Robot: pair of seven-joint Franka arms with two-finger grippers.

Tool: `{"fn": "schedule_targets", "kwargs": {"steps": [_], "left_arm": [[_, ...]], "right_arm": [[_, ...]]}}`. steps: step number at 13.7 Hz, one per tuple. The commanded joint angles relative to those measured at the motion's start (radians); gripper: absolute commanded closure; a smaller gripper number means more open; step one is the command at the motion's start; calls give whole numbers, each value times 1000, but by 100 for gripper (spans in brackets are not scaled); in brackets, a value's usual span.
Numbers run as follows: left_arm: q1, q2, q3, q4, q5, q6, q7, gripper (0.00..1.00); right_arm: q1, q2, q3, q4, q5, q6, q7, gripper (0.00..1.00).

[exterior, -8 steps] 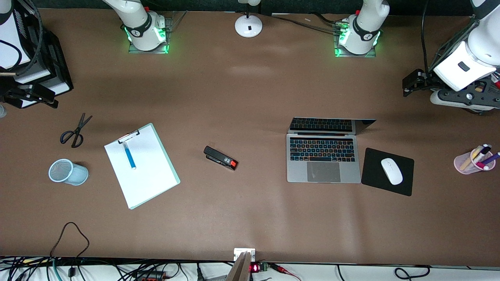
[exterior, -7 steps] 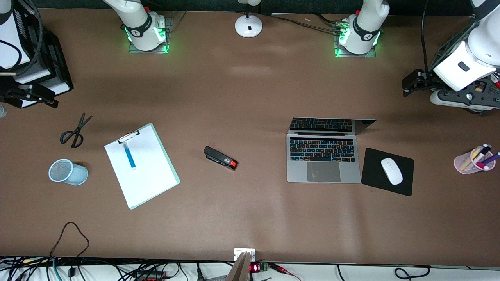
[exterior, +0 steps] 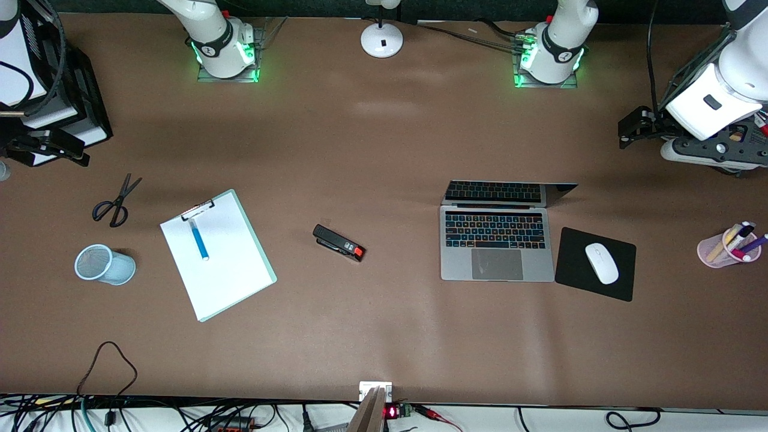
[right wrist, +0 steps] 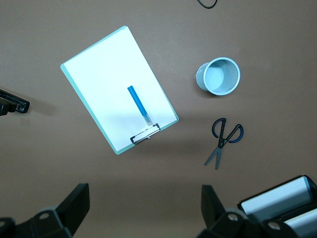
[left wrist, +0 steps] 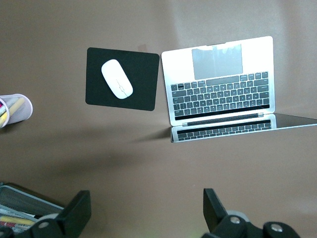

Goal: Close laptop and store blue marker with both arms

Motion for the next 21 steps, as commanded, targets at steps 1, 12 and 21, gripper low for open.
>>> {"fn": "schedule_targets", "kwargs": {"steps": [1, 12, 21], "left_arm": [[9, 2, -5, 26, -4, -25, 15, 0], [1, 50, -5, 26, -21, -71, 16, 0], [5, 68, -5, 54, -35, -100, 35, 66]], "right_arm": [[-1, -6, 1, -1, 6, -12, -5, 0], [49, 175, 4, -1, 15, 89, -9, 0], [69, 441, 4, -1, 29, 380, -79, 0]]}}
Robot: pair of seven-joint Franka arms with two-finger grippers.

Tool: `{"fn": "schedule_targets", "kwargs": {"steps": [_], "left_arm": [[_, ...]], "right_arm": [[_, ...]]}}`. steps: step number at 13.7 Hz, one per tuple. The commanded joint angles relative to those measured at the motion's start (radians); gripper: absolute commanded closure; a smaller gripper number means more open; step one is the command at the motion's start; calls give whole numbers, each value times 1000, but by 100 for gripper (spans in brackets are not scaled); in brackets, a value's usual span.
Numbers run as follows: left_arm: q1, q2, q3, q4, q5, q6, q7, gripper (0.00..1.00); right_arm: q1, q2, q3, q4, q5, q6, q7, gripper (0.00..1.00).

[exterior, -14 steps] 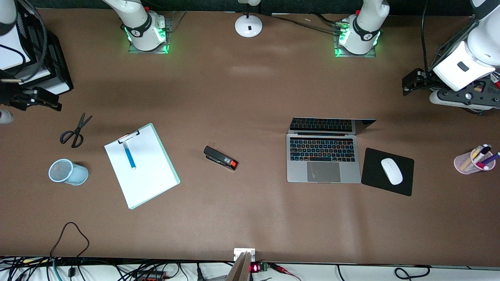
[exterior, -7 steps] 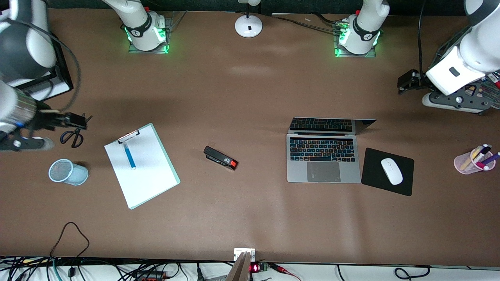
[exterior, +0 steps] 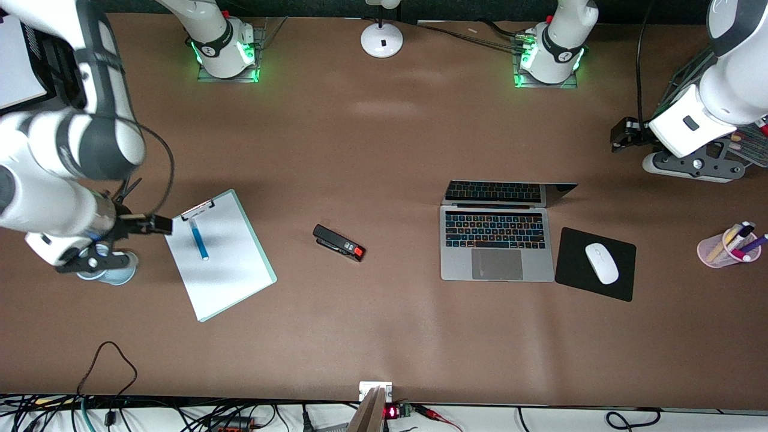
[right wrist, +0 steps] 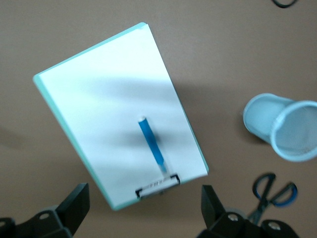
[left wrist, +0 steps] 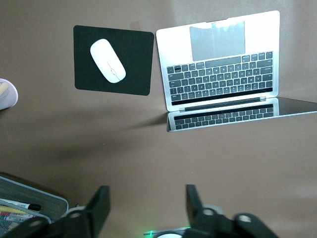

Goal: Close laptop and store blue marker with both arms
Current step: 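Reach the right gripper to the blue marker on the clipboard, then close the right gripper around the blue marker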

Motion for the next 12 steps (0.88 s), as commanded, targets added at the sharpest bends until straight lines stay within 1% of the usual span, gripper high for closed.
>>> {"fn": "schedule_targets", "kwargs": {"steps": [1, 2, 3, 5, 7, 10, 12], "left_arm": [[12, 17, -2, 46, -47, -45, 34, 70], [12, 17, -2, 46, -49, -47, 31, 82], [12, 17, -2, 46, -51, -47, 33, 85], [13, 17, -2, 46, -51, -48, 33, 99], [12, 17, -2, 46, -49, -48, 33, 100], [5, 17, -2, 44, -51, -51, 25, 100], [4, 17, -3, 44, -52, -90, 22, 100]], "right_arm": [[1, 84, -2, 14, 14, 87, -86, 0], [1, 107, -1, 12, 14, 113, -107, 0], [1, 126, 2, 11, 16, 131, -114, 0], [-1, 149, 19, 4, 16, 151, -116, 0], [-1, 172, 21, -9, 16, 183, -124, 0], [-5, 179, 21, -57, 25, 266, -267, 0], [-10, 186, 21, -92, 24, 309, -304, 0]]}}
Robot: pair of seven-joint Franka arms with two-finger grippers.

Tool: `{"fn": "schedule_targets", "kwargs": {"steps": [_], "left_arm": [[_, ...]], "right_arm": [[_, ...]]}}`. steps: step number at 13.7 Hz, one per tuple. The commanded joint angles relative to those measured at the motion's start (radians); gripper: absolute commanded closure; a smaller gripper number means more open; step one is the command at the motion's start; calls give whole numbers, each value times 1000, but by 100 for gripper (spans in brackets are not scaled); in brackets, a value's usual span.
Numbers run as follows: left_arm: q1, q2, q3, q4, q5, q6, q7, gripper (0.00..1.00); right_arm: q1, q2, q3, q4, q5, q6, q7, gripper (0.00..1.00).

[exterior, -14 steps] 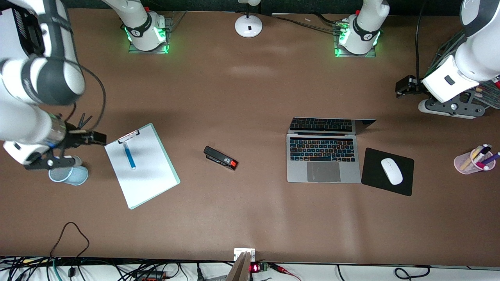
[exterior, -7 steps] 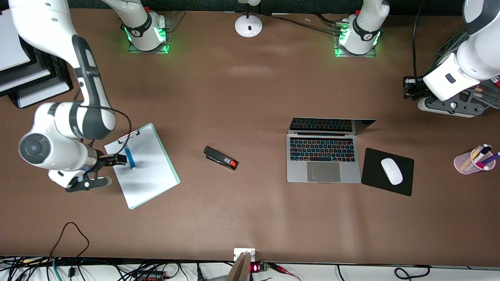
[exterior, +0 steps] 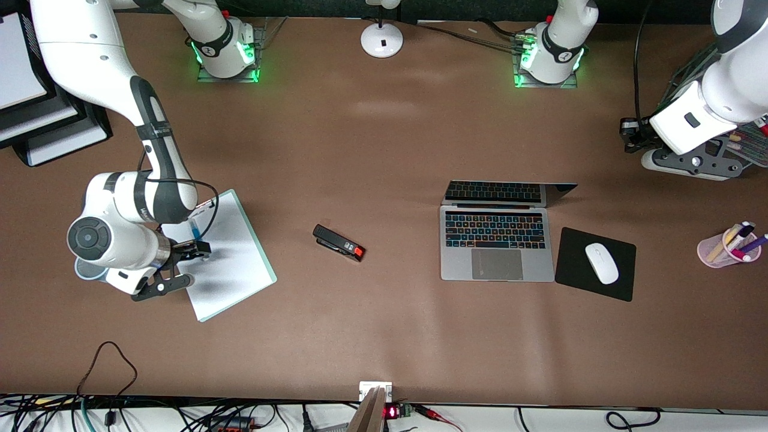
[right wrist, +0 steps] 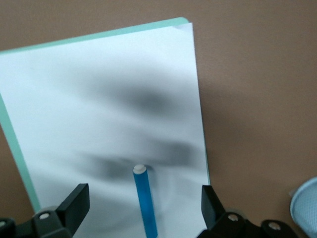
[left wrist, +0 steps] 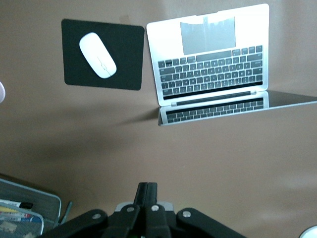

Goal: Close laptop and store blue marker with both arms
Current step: 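Close the right gripper around the blue marker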

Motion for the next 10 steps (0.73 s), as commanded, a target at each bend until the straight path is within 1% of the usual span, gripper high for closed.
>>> {"fn": "schedule_targets", "kwargs": {"steps": [1, 3, 4, 6, 7, 9, 10], "left_arm": [[-1, 14, -7, 34, -20, -49, 8, 100], [1, 2, -28, 16, -45, -57, 2, 100], [1, -9, -48, -4, -49, -60, -16, 98], [1, -14, -111, -29, -51, -40, -86, 98], [1, -14, -142, -42, -54, -20, -161, 98], [2, -17, -211, -102, -56, 12, -287, 98], [4, -35, -241, -159, -56, 58, -323, 98]], "right_arm": [[-8, -9, 3, -59, 20, 66, -76, 0], [-11, -7, 3, -84, 20, 86, -78, 0], [-11, -9, 3, -93, 20, 87, -76, 0], [-11, -8, 3, -95, 20, 84, -76, 2], [-13, -7, 3, -95, 20, 84, -76, 20], [-13, 2, 3, -95, 20, 86, -76, 21], [-13, 5, 3, -93, 20, 86, -76, 21]]}}
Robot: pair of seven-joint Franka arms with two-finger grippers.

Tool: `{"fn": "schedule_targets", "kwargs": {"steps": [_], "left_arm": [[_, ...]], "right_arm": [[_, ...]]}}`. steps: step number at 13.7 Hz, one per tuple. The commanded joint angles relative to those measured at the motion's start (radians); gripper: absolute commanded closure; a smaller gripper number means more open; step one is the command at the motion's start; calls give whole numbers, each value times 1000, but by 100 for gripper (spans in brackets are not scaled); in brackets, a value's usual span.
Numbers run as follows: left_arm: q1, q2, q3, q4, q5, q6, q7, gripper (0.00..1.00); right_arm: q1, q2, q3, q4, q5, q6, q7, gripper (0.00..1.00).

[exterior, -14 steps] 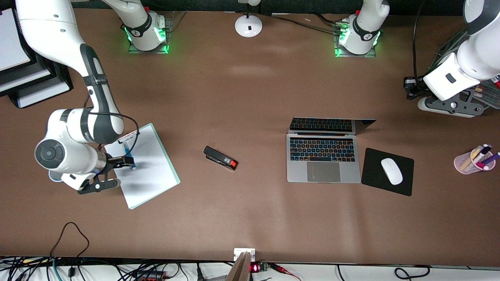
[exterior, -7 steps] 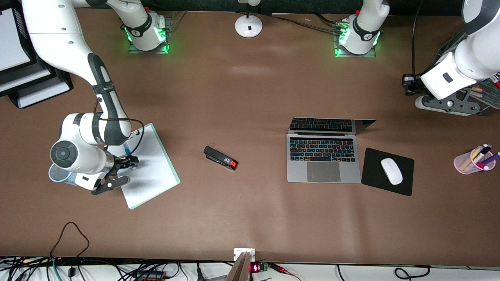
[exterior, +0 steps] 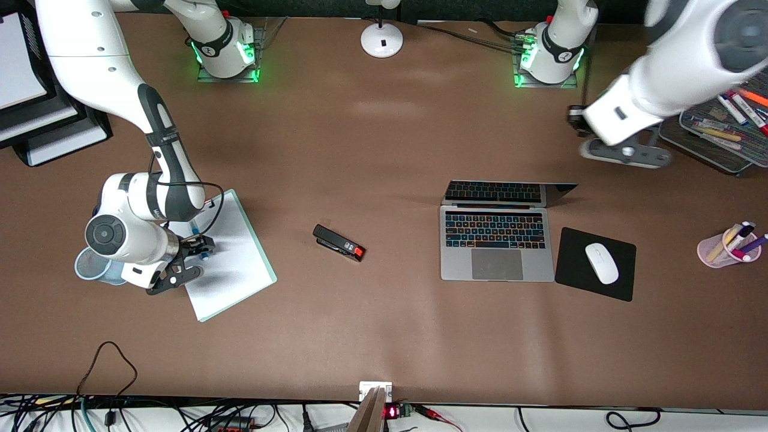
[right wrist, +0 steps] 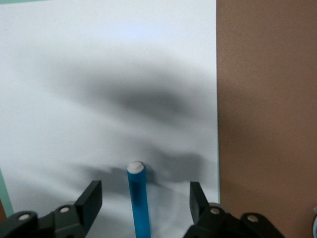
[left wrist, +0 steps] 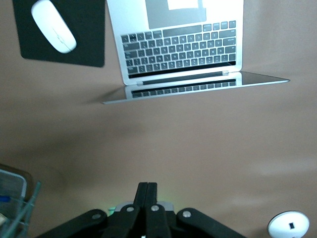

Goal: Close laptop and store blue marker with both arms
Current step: 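Reach the left gripper to the open laptop's screen edge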

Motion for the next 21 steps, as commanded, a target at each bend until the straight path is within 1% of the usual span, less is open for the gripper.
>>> {"fn": "schedule_targets", "kwargs": {"steps": [1, 3, 4, 5, 7, 9, 10, 11, 12, 14, 20, 21], "left_arm": [[11, -60, -65, -160, -19, 118, -102, 98], [11, -120, -105, -296, -19, 236, -133, 98], [11, -125, -122, -346, -19, 286, -136, 98], [11, -125, -137, -370, -19, 323, -143, 98], [13, -116, -140, -435, -16, 397, -151, 98], [13, -90, -142, -504, -14, 518, -151, 98], [13, -73, -142, -521, -14, 557, -151, 98], [13, -61, -140, -533, -13, 601, -151, 98], [13, -52, -140, -535, -13, 626, -151, 98], [16, -35, -140, -535, -5, 666, -148, 98], [37, 40, -132, -529, -2, 866, -137, 98], [50, 56, -132, -527, 16, 906, -137, 98]], "right_arm": [[-8, 0, 5, -14, 19, 15, -27, 25], [-8, 2, 5, -14, 19, 15, -28, 32], [-8, 6, 5, -14, 19, 15, -28, 34], [-10, 8, 5, -14, 19, 15, -28, 36], [-10, 11, 5, -14, 19, 15, -56, 44], [-11, 14, 5, -11, 19, 15, -74, 46], [-11, 15, 5, -11, 19, 15, -74, 49], [-11, 15, 5, -11, 19, 15, -74, 49], [-10, 15, 5, -11, 19, 15, -74, 49], [-10, 15, 5, -9, 19, 15, -74, 54], [-8, 31, 5, -5, 35, 17, -74, 54], [-7, 37, 5, -5, 36, 18, -74, 54]]}}
